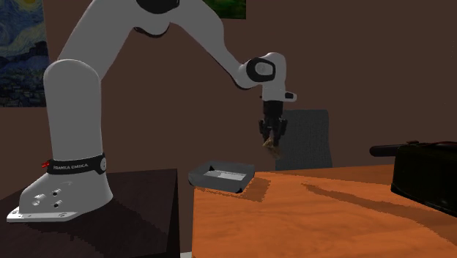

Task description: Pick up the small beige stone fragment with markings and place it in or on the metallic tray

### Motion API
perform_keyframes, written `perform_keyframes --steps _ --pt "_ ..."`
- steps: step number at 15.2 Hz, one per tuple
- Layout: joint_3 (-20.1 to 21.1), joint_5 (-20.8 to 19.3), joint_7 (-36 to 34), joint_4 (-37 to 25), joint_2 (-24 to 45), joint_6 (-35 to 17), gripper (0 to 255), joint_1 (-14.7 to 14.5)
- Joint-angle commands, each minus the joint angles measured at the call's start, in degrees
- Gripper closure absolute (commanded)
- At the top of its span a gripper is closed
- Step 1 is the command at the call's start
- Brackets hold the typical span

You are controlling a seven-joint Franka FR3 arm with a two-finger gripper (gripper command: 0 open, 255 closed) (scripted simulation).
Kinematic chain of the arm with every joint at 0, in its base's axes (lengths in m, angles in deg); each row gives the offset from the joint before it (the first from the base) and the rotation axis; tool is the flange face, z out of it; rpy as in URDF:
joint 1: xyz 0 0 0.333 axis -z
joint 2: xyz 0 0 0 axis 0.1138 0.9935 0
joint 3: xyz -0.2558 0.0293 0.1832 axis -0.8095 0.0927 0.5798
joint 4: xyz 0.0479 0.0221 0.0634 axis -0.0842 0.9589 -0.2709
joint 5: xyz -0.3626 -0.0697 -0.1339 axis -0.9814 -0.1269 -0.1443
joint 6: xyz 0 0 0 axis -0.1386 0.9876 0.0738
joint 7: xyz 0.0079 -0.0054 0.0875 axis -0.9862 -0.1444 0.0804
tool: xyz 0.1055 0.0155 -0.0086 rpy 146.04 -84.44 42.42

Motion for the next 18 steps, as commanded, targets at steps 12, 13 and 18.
perform_keyframes --steps 12,13,18 --pt "0.16 -4.06 -3.74 19.55 -11.37 -2.69 0 -6.0" --pt "0.6 -3.79 -2.97 19.61 -10.48 -1.64 0 -6.05" --pt "2.23 -3.0 -0.38 20.58 -7.33 1.15 0 -6.2"
